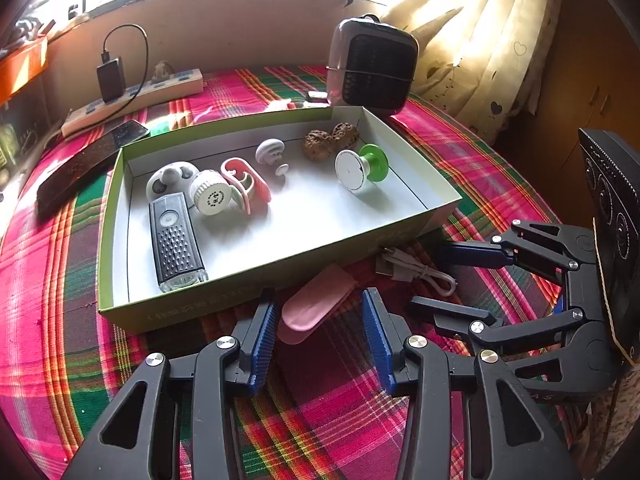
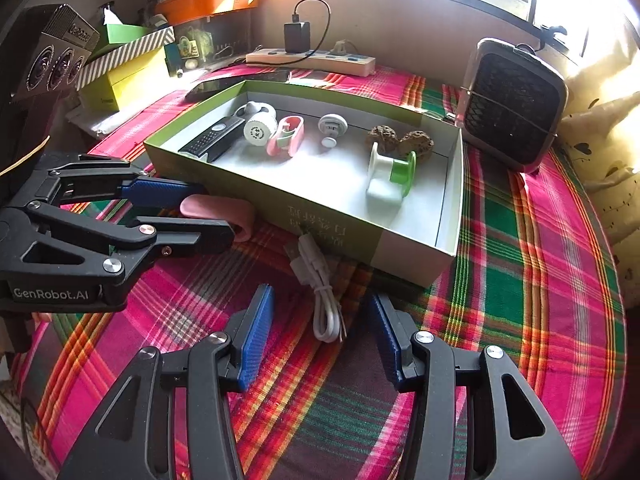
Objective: Organize objects
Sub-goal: 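Move left gripper onto the pink clip while right gripper approaches the white USB cable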
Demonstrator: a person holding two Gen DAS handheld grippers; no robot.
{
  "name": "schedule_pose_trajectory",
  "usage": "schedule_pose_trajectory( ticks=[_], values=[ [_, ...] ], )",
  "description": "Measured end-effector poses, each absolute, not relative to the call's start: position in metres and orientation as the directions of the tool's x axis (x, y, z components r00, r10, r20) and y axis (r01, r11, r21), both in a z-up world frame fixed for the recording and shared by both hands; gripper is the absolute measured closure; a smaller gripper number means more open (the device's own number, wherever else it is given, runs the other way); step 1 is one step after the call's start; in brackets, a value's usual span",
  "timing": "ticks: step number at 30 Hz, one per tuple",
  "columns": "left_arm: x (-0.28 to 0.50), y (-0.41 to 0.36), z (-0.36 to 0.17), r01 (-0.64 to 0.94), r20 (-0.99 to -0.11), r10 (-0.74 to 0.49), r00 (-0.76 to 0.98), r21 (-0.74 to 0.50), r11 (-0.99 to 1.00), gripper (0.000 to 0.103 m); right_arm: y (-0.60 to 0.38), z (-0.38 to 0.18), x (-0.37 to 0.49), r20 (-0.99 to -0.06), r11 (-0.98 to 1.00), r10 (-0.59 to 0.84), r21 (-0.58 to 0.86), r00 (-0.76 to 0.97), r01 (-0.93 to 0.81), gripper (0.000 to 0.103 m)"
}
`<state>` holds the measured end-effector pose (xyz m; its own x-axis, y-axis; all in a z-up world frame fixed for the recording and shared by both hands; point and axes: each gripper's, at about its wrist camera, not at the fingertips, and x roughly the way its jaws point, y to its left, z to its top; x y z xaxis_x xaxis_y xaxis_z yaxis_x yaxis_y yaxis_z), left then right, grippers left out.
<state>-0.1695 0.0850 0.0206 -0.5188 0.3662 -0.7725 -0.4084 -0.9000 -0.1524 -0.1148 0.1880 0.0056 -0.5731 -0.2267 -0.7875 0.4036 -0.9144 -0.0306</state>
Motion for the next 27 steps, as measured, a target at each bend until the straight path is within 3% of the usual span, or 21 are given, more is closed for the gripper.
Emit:
schedule_pose_trajectory(
  ticks=[16, 21, 27],
  values=[
    [-0.171, 0.093, 0.016, -0.413, -0.779, 0.381, -0.498, -0.173, -0.894, 0.062, 0.185, 0.006, -0.119, -0.775, -0.916, -0.200, -0.070, -0.600, 0.396, 0.054],
    [-0.171, 0.093, 0.016, -0.398, -0.776, 0.387, -0.498, -0.191, -0.897, 0.062, 0.183, 0.006, -0.118, -0.775, -0.908, -0.217, -0.064, -0.594, 0.415, 0.063],
    [-0.172, 0.097, 0.016, -0.391, -0.776, 0.366, -0.513, -0.168, -0.905, 0.065, 0.180, 0.006, -0.120, -0.774, -0.904, -0.217, -0.072, -0.595, 0.422, 0.063]
  ],
)
